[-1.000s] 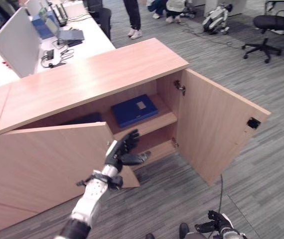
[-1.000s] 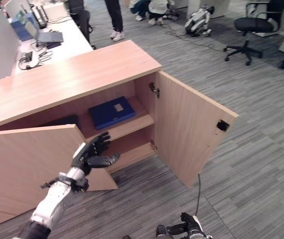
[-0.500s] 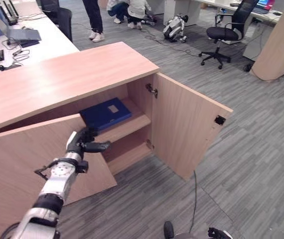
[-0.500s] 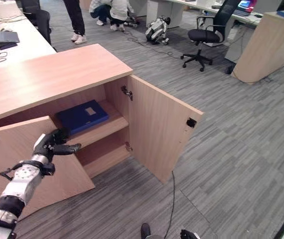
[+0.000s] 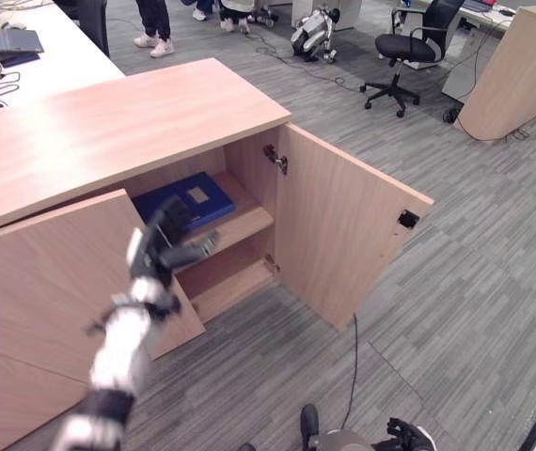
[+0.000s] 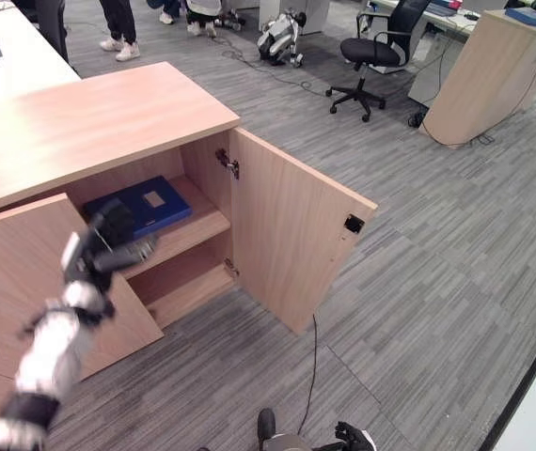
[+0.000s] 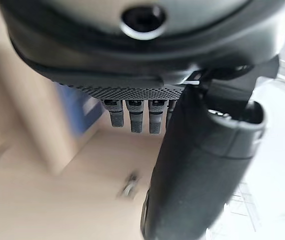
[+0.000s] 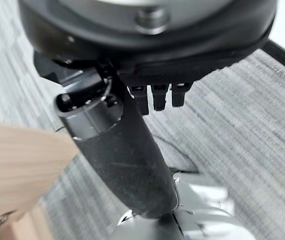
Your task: Put the empty folder in the office cabinet
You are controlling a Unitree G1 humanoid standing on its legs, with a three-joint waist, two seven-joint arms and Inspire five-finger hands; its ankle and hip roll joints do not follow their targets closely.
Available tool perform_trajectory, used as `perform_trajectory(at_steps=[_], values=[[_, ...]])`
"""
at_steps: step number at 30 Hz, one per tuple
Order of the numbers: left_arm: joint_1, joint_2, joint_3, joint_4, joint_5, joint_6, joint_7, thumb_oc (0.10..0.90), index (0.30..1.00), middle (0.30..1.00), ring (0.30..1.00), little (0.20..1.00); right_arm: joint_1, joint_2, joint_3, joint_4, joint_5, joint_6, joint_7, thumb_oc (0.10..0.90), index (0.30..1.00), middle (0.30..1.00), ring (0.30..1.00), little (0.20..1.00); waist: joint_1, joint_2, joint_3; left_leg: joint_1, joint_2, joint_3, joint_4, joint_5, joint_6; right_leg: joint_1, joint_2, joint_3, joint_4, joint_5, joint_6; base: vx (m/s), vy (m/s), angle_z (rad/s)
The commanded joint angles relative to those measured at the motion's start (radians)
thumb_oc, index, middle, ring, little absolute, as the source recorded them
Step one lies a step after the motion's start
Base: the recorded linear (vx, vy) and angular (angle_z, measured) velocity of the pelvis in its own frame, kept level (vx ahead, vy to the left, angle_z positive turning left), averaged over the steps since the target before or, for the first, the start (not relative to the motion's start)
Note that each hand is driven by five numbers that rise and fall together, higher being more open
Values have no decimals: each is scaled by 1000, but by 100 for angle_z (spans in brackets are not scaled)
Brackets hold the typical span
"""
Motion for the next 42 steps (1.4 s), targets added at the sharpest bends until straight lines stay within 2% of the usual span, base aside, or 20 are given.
perform_trajectory(at_steps=[1, 3, 5, 6, 7, 10, 12, 14, 15, 17, 18, 19, 20, 21, 23, 24, 25, 29, 36, 42], values=[[-166, 44, -6, 116, 34, -23, -87, 800, 900, 900, 900, 900, -50, 26, 6, 7, -16, -14, 9, 800, 900, 900, 900, 900, 2, 22, -25, 5, 5, -13, 6, -82, -40, 68, -117, 59, -31, 62, 87, 13, -261, -113], [-76, 4, -66, 162, 71, 6, -149, 800, 900, 900, 900, 900, -46, 12, -10, 19, -28, -8, 12, 800, 900, 900, 900, 900, -19, 23, -25, 12, 8, -9, 5, -85, -53, 66, -133, 121, -114, 109, 108, 40, -298, -85], [-41, -14, -95, 214, 83, 30, -173, 800, 900, 900, 900, 900, -37, -4, -18, 36, -32, -8, 9, 800, 900, 900, 900, 900, -32, 29, -35, 15, 6, -10, 9, -84, -66, 90, -118, 157, -171, 113, 115, 148, -334, -22], [-34, -39, -117, 297, 81, 49, -185, 800, 900, 900, 900, 900, -34, -23, -13, 59, -38, -9, 12, 800, 900, 900, 900, 900, -57, 49, -40, 25, 19, -13, 19, -87, -76, 96, -86, 195, -192, 99, 107, 157, -321, -30], [-34, -39, -116, 298, 81, 49, -185, 800, 900, 900, 900, 900, -35, -23, -13, 60, -38, -10, 12, 800, 900, 900, 900, 900, -58, 48, -43, 19, 17, -13, 20, -85, -76, 91, -88, 196, -192, 102, 106, 167, -348, -43], [-14, -56, -110, 382, 103, 61, -179, 800, 900, 900, 900, 900, -30, -47, -6, 82, -43, -12, 10, 800, 900, 900, 900, 900, -89, 75, -44, 33, 60, -13, 66, -96, -101, 109, -30, 214, -199, 52, 74, 100, -261, -31], [-17, -64, -95, 442, 111, 64, -170, 800, 900, 900, 900, 900, -32, -53, -1, 83, -38, -14, 8, 800, 900, 900, 900, 900, -99, 82, -42, 20, 83, -12, 112, -98, -113, 107, -6, 220, -200, 30, 55, 53, -237, -26], [-21, -75, -80, 495, 98, 68, -162, 800, 900, 900, 900, 900, -36, -61, 9, 82, -33, -18, 8, 800, 900, 900, 900, 900, -105, 84, -35, -1, 110, -13, 194, -99, -132, 114, 20, 224, -202, 4, 30, 79, -301, -25], [-28, -93, -66, 561, 96, 66, -143, 800, 900, 900, 900, 900, -59, -77, 30, 87, -35, -19, 4, 800, 900, 900, 900, 900, -88, 83, -13, -53, 135, -82, 363, -50, -155, 150, 55, 235, -223, -21, -2, 114, -372, -26], [-36, -108, -59, 610, 93, 62, -130, 800, 900, 900, 900, 900, -83, -89, 33, 83, -24, -23, -5, 800, 900, 900, 900, 900, -73, 69, 4, -107, 114, -148, 480, -19, -168, 168, 65, 243, -232, -33, -17, 75, -263, -71], [-42, -113, -57, 643, 94, 63, -126, 800, 900, 900, 900, 900, -89, -92, 33, 83, -18, -24, -8, 800, 900, 900, 900, 900, -70, 61, 4, -130, 104, -160, 499, -10, -168, 167, 62, 246, -235, -36, -21, 61, -105, -69], [-50, -128, -50, 710, 109, 69, -117, 800, 900, 900, 900, 900, -109, -100, 41, 78, -5, -24, -10, 800, 900, 900, 900, 900, -56, 54, 9, -167, 81, -186, 473, -34, -154, 172, 65, 262, -243, -44, -21, 107, -24, -40], [-53, -138, -43, 769, 136, 70, -111, 800, 900, 900, 900, 900, -121, -104, 50, 80, -5, -28, -10, 800, 900, 900, 900, 900, -41, 53, 6, -183, 56, -227, 392, -73, -138, 175, 67, 277, -247, -51, -13, 150, 37, -42], [-50, -142, -44, 810, 165, 67, -109, 800, 900, 900, 900, 900, -128, -108, 55, 83, -8, -28, -10, 800, 900, 900, 900, 900, -27, 54, 7, -201, 45, -258, 329, -68, -133, 178, 73, 285, -247, -55, -5, 154, 60, -36], [-50, -142, -40, 885, 214, 68, -113, 800, 900, 900, 900, 900, -136, -103, 65, 81, -10, -36, -12, 800, 900, 900, 900, 900, -24, 59, 5, -173, 60, -273, 216, -33, -139, 195, 89, 293, -247, -65, 0, 99, 23, -7], [-50, -142, -40, 886, 214, 67, -113, 800, 900, 900, 900, 900, -136, -103, 65, 81, -10, -36, -12, 800, 900, 900, 900, 900, -24, 59, 6, -171, 60, -273, 214, -32, -139, 196, 89, 293, -247, -65, 0, 102, 44, -3], [-46, -134, -17, 932, 240, 73, -109, 800, 900, 900, 900, 900, -134, -99, 61, 79, -13, -38, -9, 800, 900, 900, 900, 900, -27, 64, -11, -128, 65, -249, 151, -28, -134, 202, 99, 284, -247, -65, 0, 96, 64, -13], [-30, -109, 19, 978, 277, 72, -105, 800, 900, 900, 900, 900, -139, -94, 66, 45, -6, -40, 1, 800, 900, 900, 900, 900, -26, 60, -38, -34, 58, -220, 27, -11, -129, 219, 95, 270, -247, -52, 9, 121, 134, -26], [-23, -82, 43, 1016, 324, 73, -90, 800, 900, 900, 900, 900, -181, -69, 67, -16, 21, -45, -5, 800, 900, 900, 900, 900, 4, 24, -63, -7, 36, -208, -8, -28, -108, 225, 70, 252, -242, -32, 36, 60, 127, 22], [-20, -74, 60, 1029, 340, 75, -82, 800, 900, 900, 900, 900, -160, -50, 64, -47, 37, -44, 1, 800, 900, 900, 900, 900, 13, 12, -68, -14, 23, -201, -8, -39, -94, 210, 52, 253, -237, -15, 51, 26, 77, 2]])
